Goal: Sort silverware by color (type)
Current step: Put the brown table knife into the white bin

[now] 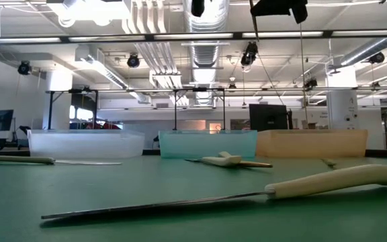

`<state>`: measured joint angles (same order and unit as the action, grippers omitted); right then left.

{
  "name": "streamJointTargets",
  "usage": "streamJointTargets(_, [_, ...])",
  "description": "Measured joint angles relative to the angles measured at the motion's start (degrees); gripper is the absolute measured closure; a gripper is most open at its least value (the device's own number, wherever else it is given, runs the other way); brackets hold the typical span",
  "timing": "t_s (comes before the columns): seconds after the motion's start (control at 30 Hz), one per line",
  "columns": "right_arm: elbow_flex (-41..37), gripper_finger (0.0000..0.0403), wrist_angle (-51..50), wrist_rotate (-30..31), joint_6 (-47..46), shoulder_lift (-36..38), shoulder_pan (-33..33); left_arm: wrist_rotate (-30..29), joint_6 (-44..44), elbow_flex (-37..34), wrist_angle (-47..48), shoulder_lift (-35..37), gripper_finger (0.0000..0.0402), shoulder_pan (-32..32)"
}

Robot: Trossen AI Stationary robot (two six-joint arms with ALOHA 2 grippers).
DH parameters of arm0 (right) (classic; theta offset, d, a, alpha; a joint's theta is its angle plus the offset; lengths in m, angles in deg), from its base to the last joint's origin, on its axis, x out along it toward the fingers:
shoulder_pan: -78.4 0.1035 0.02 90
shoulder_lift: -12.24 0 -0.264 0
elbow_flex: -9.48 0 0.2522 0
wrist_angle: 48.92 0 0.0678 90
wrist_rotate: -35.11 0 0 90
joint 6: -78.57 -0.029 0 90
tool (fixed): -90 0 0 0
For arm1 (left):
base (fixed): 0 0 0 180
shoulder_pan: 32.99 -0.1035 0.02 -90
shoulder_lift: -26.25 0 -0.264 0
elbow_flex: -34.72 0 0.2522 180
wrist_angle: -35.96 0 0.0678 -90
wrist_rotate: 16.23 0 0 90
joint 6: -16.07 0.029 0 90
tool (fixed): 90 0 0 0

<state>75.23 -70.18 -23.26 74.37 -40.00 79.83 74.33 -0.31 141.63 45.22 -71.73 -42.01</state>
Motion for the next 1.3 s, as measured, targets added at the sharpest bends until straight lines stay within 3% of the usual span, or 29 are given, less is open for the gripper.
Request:
streamJointTargets(0.27, [0.0, 0.0391, 1.3, 1.8, 0.9, -0.3, 0.0, -0.4, 2.6, 9.8, 11.8, -4.6, 0.0251, 0.9])
streamJointTargets(0.4, [0.0, 0.0391, 2.5, 1.4, 1.4, -0.3, 0.0, -4.6, 5.7, 16.5, 19.0, -7.3, 0.0251, 1.0])
streamJointTargets(0.63, [0.0, 0.0391, 3.2, 1.8, 2.7, -0.2, 0.0, -9.6, 9.9, 31.0, 34.0, -14.0, 0.0251, 1.1])
streamJointTargets(0.8, [0.0, 0.0391, 3.9, 2.7, 3.5, -0.3, 0.0, -10.2, 11.5, 41.7, 41.9, -21.1, 0.0268, 1.1])
streamJointTargets(1.0, [-0.2, 0.0391, 2.9, 2.3, 3.2, -0.5, 0.0, -11.5, 9.4, 36.7, 41.3, -19.6, 0.0384, 1.4])
streamJointTargets(1.3, [0.2, 0.0387, 4.3, 1.5, 3.1, -0.4, 0.1, -11.6, 13.1, 41.3, 44.6, -19.4, 0.0394, 1.7])
